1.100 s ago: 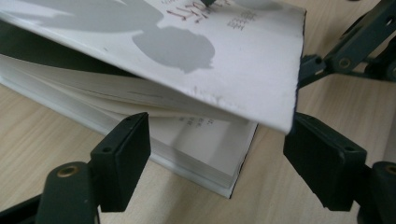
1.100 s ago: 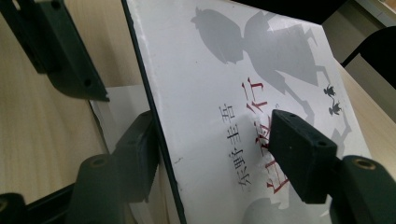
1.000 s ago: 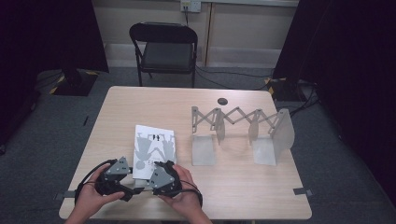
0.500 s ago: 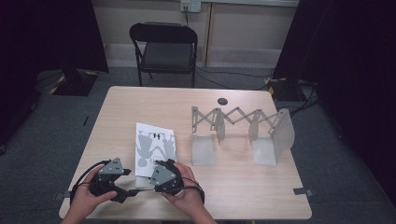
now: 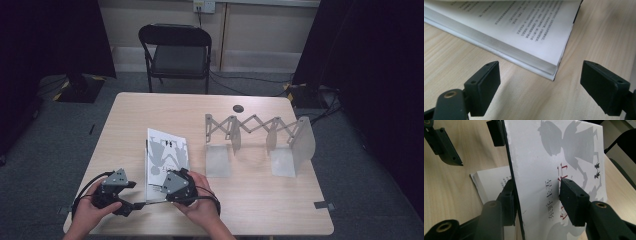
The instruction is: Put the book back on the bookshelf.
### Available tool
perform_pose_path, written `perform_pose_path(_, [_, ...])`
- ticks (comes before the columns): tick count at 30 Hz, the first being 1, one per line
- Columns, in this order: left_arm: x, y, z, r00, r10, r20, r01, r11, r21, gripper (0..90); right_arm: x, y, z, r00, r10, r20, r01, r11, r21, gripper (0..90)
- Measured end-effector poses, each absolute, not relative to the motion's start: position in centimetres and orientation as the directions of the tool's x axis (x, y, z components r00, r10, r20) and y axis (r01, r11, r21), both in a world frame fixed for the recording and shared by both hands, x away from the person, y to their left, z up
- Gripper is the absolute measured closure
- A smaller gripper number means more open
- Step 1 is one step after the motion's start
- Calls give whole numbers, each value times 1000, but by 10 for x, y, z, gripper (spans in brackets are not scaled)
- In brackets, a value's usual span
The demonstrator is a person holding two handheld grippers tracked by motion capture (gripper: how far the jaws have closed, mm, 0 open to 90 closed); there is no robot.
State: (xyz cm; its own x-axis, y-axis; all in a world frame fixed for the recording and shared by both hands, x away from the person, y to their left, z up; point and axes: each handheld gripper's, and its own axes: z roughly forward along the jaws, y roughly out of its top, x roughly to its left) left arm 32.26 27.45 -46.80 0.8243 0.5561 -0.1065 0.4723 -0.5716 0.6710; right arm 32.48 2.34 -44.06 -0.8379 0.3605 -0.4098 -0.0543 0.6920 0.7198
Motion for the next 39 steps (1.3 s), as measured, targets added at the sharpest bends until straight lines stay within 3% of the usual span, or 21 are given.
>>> perform_pose_path(39, [325,273,-477,825,561,-65,458,-596,659,165,332,19,-411,-811,425,-402,5,692,722,601])
